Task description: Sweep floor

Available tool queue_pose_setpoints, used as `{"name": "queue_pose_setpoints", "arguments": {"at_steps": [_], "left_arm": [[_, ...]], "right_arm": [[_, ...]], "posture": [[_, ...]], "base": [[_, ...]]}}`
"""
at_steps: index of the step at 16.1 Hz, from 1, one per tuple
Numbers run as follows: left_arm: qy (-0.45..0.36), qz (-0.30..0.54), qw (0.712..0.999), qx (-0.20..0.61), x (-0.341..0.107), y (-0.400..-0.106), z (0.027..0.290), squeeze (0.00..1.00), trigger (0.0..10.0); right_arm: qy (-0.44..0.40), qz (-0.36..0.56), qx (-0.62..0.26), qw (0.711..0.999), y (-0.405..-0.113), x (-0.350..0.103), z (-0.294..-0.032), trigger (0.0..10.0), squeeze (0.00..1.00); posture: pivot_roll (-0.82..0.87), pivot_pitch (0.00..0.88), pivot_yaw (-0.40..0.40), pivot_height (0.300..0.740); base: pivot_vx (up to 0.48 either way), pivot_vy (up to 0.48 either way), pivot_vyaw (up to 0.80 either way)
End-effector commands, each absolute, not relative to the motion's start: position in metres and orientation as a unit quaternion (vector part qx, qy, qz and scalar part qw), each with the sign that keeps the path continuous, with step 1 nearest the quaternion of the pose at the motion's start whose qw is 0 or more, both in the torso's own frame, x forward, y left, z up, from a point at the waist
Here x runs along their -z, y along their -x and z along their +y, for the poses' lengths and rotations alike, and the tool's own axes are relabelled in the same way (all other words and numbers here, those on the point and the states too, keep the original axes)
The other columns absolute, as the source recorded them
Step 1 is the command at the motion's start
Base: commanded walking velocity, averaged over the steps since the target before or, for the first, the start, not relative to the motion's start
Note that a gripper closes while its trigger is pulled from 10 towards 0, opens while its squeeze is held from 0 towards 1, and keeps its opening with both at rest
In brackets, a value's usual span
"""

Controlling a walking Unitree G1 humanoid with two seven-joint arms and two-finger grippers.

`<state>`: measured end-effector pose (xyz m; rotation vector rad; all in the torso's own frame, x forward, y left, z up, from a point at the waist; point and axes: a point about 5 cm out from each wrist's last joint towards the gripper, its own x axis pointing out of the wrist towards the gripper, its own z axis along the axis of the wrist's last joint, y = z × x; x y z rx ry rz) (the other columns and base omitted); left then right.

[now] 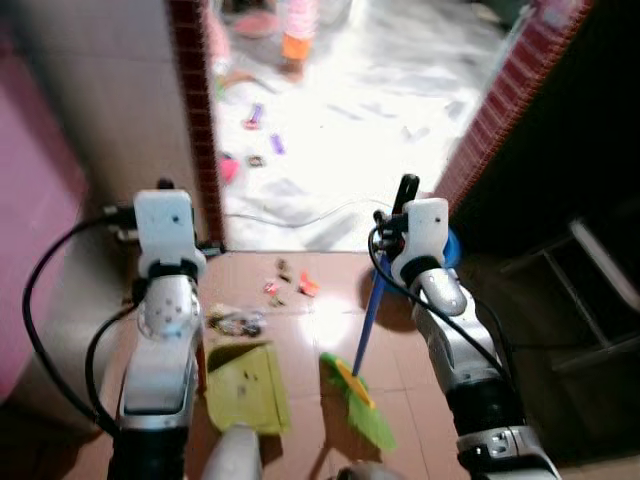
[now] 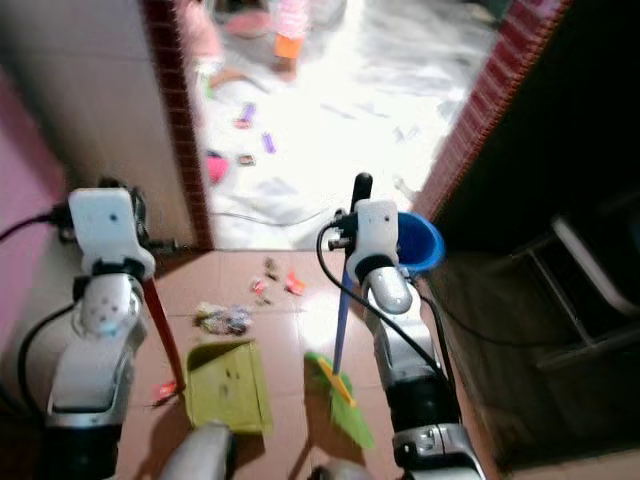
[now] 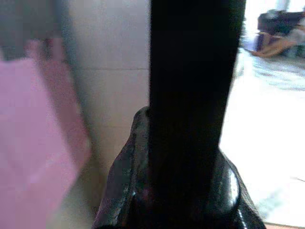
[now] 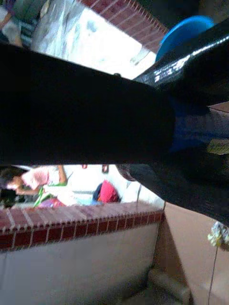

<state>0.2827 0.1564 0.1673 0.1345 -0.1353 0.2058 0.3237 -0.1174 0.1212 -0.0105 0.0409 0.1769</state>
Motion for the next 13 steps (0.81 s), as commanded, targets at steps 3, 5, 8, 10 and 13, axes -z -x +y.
{"name": "queue_pose_setpoints", "arguments": {"at_steps": [3,5,8,10,13], "left_arm": [[-0.077,-0.100,0.987,-0.103,-0.182,-0.284,0.155,0.00,10.0],[-0.082,-0.101,0.986,-0.106,-0.184,-0.282,0.154,0.00,10.0],[-0.114,-0.110,0.974,-0.161,-0.186,-0.279,0.165,0.00,10.0],[-0.129,-0.115,0.967,-0.186,-0.189,-0.280,0.173,0.00,10.0],[-0.141,-0.115,0.960,-0.215,-0.191,-0.281,0.179,0.00,10.0]], "right_arm": [[0.003,0.005,-0.080,0.997,-0.328,-0.128,-0.121,10.0,0.00],[0.002,0.006,-0.079,0.997,-0.328,-0.128,-0.121,10.0,0.00],[-0.003,0.004,-0.087,0.996,-0.330,-0.128,-0.116,10.0,0.00],[-0.004,0.003,-0.090,0.996,-0.331,-0.128,-0.116,10.0,0.00],[-0.004,0.002,-0.092,0.996,-0.332,-0.129,-0.115,10.0,0.00]], "posture": [[0.06,0.062,-0.104,0.740],[0.07,0.060,-0.103,0.740],[0.07,0.052,-0.106,0.740],[0.08,0.047,-0.108,0.740],[0.07,0.045,-0.108,0.740]], "base": [[0.000,0.000,0.80],[0.000,0.000,0.80],[0.000,0.000,0.80],[0.000,0.000,0.80],[0.000,0.000,0.80]]}}
